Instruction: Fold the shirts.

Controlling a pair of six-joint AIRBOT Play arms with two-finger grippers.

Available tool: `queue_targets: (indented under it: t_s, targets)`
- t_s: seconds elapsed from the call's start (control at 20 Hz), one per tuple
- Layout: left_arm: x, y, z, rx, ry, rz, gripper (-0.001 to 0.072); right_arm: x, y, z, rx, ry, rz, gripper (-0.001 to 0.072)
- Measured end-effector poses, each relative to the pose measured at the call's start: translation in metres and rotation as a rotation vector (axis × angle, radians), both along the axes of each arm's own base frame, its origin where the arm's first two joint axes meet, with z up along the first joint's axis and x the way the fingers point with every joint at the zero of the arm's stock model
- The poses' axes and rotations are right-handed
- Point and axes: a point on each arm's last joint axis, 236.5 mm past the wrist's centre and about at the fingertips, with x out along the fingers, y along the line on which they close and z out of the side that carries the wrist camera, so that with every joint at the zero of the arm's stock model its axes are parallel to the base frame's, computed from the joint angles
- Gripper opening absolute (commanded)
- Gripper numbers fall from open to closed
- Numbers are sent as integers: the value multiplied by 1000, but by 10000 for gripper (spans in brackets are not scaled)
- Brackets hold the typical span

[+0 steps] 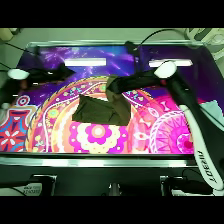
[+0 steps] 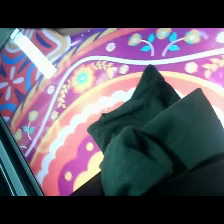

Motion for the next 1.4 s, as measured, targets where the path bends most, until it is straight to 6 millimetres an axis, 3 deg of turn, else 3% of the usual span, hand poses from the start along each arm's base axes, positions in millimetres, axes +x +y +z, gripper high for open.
queue_targets:
  t_s: [0.05, 0.1, 0.15, 0.25, 0.35, 0.45, 0.55, 0.65, 0.8, 0.85, 0.95, 1.1, 1.2, 1.25, 1.3, 1.4]
  targets:
    - [-6, 28, 20, 34, -32, 39, 22, 1, 21, -15, 24, 25, 5, 103]
    - [-14, 55, 42, 66, -73, 85, 22, 1, 44, -32, 52, 55, 6, 440]
    - [-22, 74, 60, 92, -107, 120, 22, 2, 64, -49, 80, 85, -3, 661]
    - [-40, 94, 90, 131, -160, 156, 22, 1, 98, -76, 132, 140, -26, 674]
    - [-55, 104, 111, 160, -199, 178, 23, 5, 108, -94, 151, 164, -52, 674]
    - [-66, 108, 119, 191, -211, 179, 22, 13, 95, -97, 138, 161, -50, 674]
    - [-74, 113, 118, 234, -205, 176, 23, 21, 54, -100, 50, 150, -29, 674]
    - [-78, 117, 114, 264, -194, 177, 23, 21, -13, -115, -136, 173, -9, 673]
    - [-81, 117, 106, 291, -178, 166, 23, 7, -128, -158, -416, 338, -79, 672]
    - [-82, 116, 103, 297, -173, 159, 23, 1, -147, -169, -441, 395, -110, 672]
    - [-84, 110, 99, 303, -168, 141, 23, -14, -157, -190, -410, 503, -153, 672]
    - [-84, 104, 95, 306, -163, 124, 23, -23, -139, -214, -308, 601, -189, 642]
    - [-85, 101, 95, 306, -163, 117, 23, -23, -123, -222, -238, 636, -210, 423]
    - [-85, 101, 95, 307, -163, 116, 23, -21, -116, -224, -205, 650, -223, 179]
    - [-85, 101, 95, 307, -163, 115, 23, -17, -112, -225, -184, 646, -234, 15]
    - [-85, 100, 95, 309, -164, 114, 23, -6, -104, -211, -96, 621, -231, 18]
